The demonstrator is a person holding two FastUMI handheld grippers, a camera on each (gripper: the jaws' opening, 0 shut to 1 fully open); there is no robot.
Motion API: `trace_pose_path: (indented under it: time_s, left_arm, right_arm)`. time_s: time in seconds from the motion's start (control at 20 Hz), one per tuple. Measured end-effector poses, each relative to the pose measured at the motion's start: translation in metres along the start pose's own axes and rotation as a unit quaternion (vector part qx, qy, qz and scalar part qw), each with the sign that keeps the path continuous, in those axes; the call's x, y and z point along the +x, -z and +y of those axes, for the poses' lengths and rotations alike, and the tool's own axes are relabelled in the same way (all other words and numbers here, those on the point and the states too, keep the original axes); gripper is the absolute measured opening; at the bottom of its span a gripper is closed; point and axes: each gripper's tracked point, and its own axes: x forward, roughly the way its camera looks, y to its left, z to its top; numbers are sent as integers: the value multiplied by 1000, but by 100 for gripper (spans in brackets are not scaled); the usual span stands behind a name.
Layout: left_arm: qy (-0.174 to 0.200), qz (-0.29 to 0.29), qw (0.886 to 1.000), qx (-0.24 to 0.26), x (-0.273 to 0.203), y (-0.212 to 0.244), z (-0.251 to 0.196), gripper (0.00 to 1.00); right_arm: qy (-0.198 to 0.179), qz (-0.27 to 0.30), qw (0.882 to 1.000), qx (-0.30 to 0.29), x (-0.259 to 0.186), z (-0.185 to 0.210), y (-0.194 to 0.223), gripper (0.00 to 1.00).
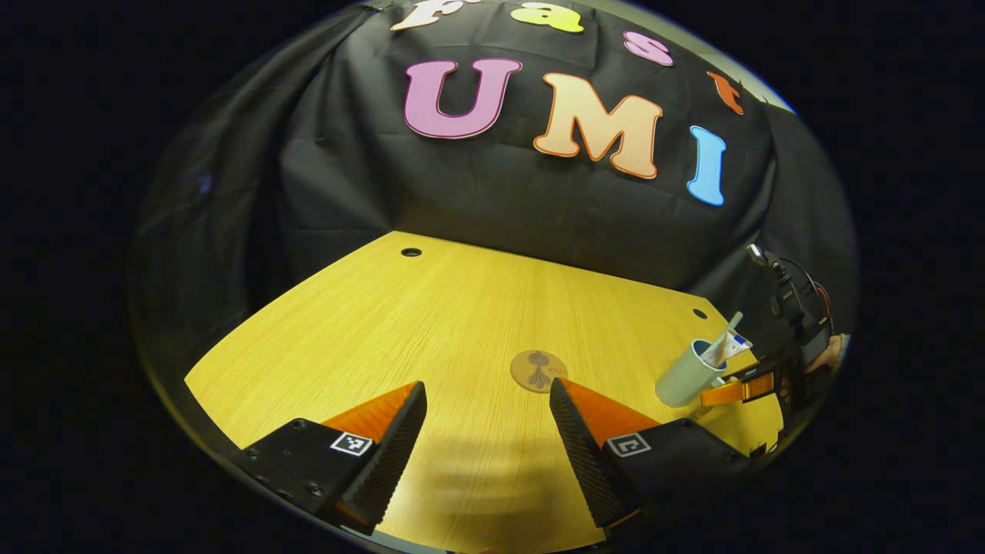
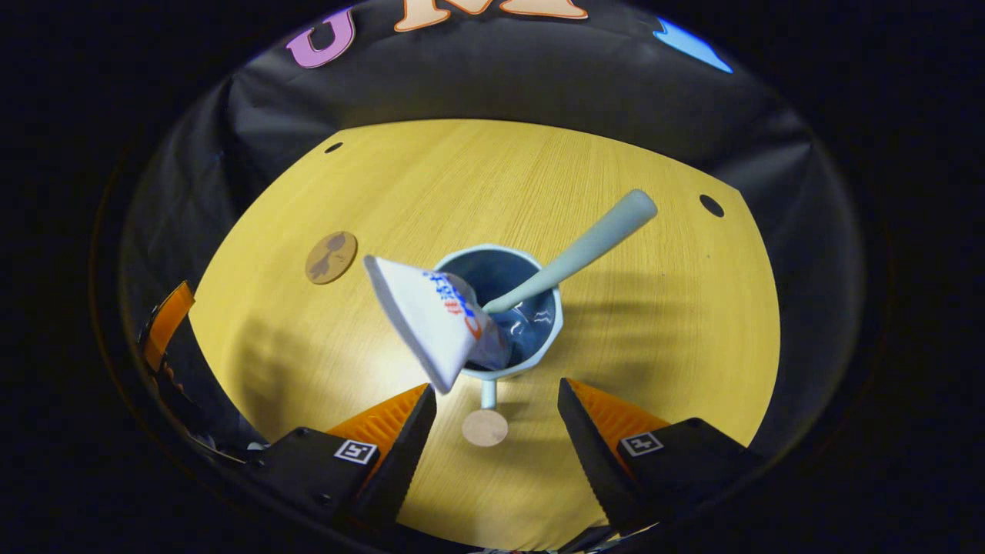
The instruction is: Put the toothbrush and toothpaste on the desktop into the cup, then pick up the cup and place it on the coaster on the desktop.
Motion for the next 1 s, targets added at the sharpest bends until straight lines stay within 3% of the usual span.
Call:
trace_pose_path:
  time_s: [0.25, 0.35, 0.5, 0.65, 0.75, 1.0]
  left_arm:
    - [10, 12, 1000, -14, 7, 2, 1, 94]
    - [16, 15, 1000, -19, 9, 2, 1, 94]
    - [26, 29, 999, -17, 15, 4, -2, 94]
    - [34, 38, 999, -18, 18, 7, -6, 94]
    - [44, 36, 998, -30, 18, 6, -10, 94]
    - [56, 47, 996, -41, 18, 12, -18, 94]
  right_arm:
    - [14, 35, 999, -19, 10, -4, 4, 98]
    - [14, 47, 998, -28, 13, -3, 5, 84]
    - [8, 58, 998, -34, 17, 3, 6, 78]
    - [18, 76, 995, -62, 19, -1, 10, 54]
    - [17, 85, 995, -55, 19, -2, 11, 31]
    - [17, 91, 995, -40, 19, -2, 11, 29]
